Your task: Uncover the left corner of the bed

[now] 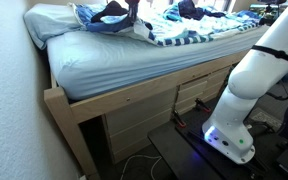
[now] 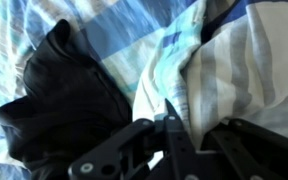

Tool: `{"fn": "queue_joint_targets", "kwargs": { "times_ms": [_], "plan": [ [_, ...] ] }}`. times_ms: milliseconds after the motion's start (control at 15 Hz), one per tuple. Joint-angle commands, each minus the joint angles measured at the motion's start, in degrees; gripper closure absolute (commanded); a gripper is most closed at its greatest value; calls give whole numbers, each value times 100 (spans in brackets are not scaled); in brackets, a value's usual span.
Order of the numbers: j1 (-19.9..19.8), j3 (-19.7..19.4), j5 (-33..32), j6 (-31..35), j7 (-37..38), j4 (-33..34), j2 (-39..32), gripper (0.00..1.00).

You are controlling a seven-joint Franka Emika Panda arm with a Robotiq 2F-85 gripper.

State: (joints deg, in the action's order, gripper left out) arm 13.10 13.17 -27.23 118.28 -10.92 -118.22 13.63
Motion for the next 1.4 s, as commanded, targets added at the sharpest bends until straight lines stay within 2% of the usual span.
{"fn": "queue_joint_targets", "kwargs": {
  "times_ms": [0,333,600,667,800,1067,1133,1333],
  "plan": [
    [-323,-264,-136,55,50,-266,585,96],
    [-742,-695,-364,-112,-467,414,681,96],
    [-921,-950,-380,-154,-1163,1297,289,96],
    [-857,-875,-241,50,-850,828,465,86],
    [-893,-946,-241,39,-1038,1072,339,86],
    [-892,-932,-243,35,-1039,1131,253,86],
    [-891,-930,-243,35,-1039,1132,252,96],
    [-1007,-954,-582,239,-971,1348,7,96]
  ]
}}
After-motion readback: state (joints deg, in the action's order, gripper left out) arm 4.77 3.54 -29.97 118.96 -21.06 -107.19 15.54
